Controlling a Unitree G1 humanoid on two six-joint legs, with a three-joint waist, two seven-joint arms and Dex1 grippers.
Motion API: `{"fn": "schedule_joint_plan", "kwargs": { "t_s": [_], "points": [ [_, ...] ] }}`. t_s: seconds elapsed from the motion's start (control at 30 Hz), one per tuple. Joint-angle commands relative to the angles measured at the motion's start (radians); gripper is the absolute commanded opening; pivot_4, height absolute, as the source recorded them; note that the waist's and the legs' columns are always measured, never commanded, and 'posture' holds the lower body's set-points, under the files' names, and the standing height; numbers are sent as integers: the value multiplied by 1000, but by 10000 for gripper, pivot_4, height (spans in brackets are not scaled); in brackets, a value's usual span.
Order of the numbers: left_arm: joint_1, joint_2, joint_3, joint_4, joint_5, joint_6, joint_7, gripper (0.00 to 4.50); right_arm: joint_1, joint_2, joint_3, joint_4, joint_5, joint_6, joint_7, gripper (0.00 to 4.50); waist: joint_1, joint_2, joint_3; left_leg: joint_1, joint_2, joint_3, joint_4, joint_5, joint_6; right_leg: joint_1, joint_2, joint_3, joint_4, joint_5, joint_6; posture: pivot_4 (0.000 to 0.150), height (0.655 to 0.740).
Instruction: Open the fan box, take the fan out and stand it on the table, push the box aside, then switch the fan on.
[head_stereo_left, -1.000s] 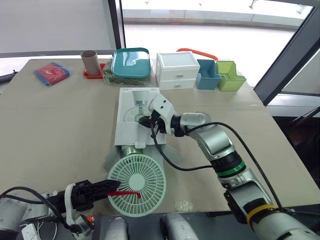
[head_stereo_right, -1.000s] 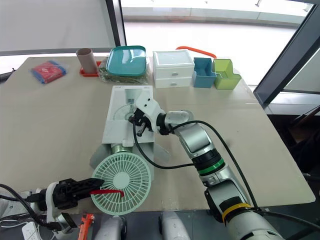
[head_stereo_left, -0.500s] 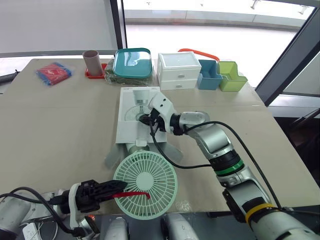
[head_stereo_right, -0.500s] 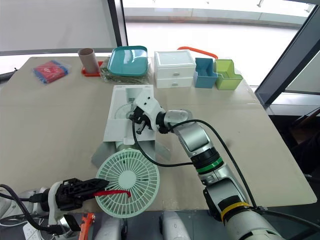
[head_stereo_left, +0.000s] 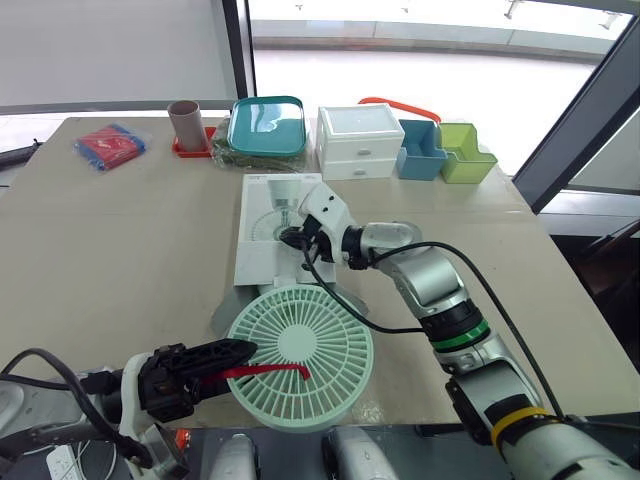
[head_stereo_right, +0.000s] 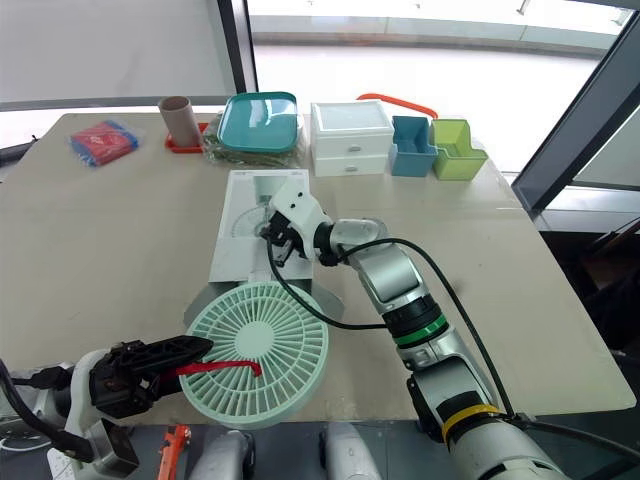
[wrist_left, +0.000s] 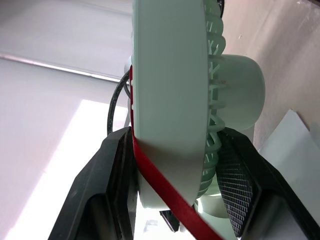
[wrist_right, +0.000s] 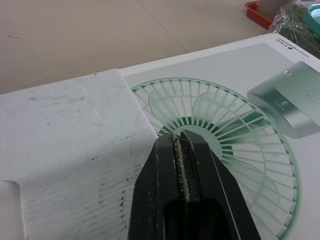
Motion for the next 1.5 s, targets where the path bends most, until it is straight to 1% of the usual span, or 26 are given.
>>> {"fn": "schedule_joint_plan", "kwargs": {
  "t_s": [0.03,0.13,0.23,0.33,0.4,0.5,0.67,0.77,0.93,0.97,1.1,1.13,1.17,1.23,1.3,1.33,1.4,1.5],
  "points": [
    [51,40,50,-15,-206,-5,-69,19378,6,-1,9,7,-11,0,9,0,1,0,0,0,0,0,0,0,0,0,0,0,0,0,0,1500,7400],
    [89,59,61,-24,-340,34,-139,19378,7,1,14,11,-14,-6,11,0,1,0,0,0,0,0,0,0,0,0,1,0,0,0,0,1500,7400],
    [122,106,49,-32,-448,35,-217,19378,3,5,15,18,-15,-11,12,0,1,0,0,0,0,0,1,0,0,0,1,0,0,0,0,1500,7400],
    [128,131,54,-63,-541,50,-304,19378,-2,9,14,29,-17,-18,14,0,1,0,0,0,1,0,1,0,0,0,2,0,0,0,0,1500,7400],
    [124,140,58,-94,-615,100,-348,19378,-5,11,14,33,-18,-21,16,0,1,0,0,0,1,0,1,0,0,0,2,0,0,0,0,1500,7400],
    [91,143,62,-127,-668,139,-414,19378,-2,14,17,37,-21,-28,16,0,1,0,0,0,1,0,1,0,0,0,2,0,0,0,0,1500,7400],
    [69,114,47,-150,-743,190,-514,19378,-2,23,16,42,-23,-32,19,0,1,0,0,0,1,0,1,0,0,0,4,0,0,0,0,1500,7400],
    [9,88,37,-152,-745,177,-583,19378,-2,26,17,49,-27,-40,21,0,2,0,0,0,1,0,1,0,0,0,4,1,0,0,0,1500,7400],
    [-29,36,13,-162,-782,187,-674,19378,-5,32,17,59,-31,-49,24,0,1,1,0,0,2,0,1,0,0,0,6,2,0,0,0,1500,7400],
    [-32,41,1,-155,-784,169,-709,19378,-5,32,18,61,-32,-51,25,0,2,1,1,0,2,0,1,0,0,0,7,2,0,0,-1,1500,7400],
    [-58,30,-4,-144,-829,184,-774,19378,-6,35,18,68,-34,-58,29,0,2,1,0,0,3,0,1,0,0,0,8,3,0,0,-1,1500,7400],
    [-77,20,4,-152,-871,260,-768,19378,-7,36,19,70,-35,-59,30,0,2,1,0,0,3,0,1,0,0,0,8,3,0,0,-1,1500,7400],
    [-111,22,-5,-144,-890,279,-795,19378,-8,37,20,71,-35,-60,32,0,2,1,1,1,3,0,1,0,0,0,8,3,0,0,-1,1500,7400],
    [-172,20,-18,-145,-942,375,-833,19378,-8,38,23,75,-36,-64,37,0,4,1,0,0,3,-1,2,0,0,1,9,3,0,1,-1,1500,7400],
    [-210,4,-19,-168,-1026,504,-836,19378,-9,40,26,79,-39,-68,39,0,3,1,0,0,4,-1,3,0,0,1,10,3,0,1,-1,1500,7400],
    [-228,-9,-22,-164,-1032,509,-864,19378,-10,41,28,81,-40,-70,40,0,2,1,0,0,4,-1,3,0,0,1,11,4,0,1,-1,1500,7400],
    [-233,-18,-11,-176,-1101,604,-893,19378,-14,45,27,86,-42,-73,46,0,1,1,1,0,4,-1,3,0,0,1,12,4,0,1,-1,1500,7400],
    [-236,-47,8,-186,-1138,659,-963,19378,-19,48,25,97,-47,-81,53,0,1,1,1,0,7,-1,3,0,0,0,14,4,0,1,-1,1500,7400]
  ]
}}
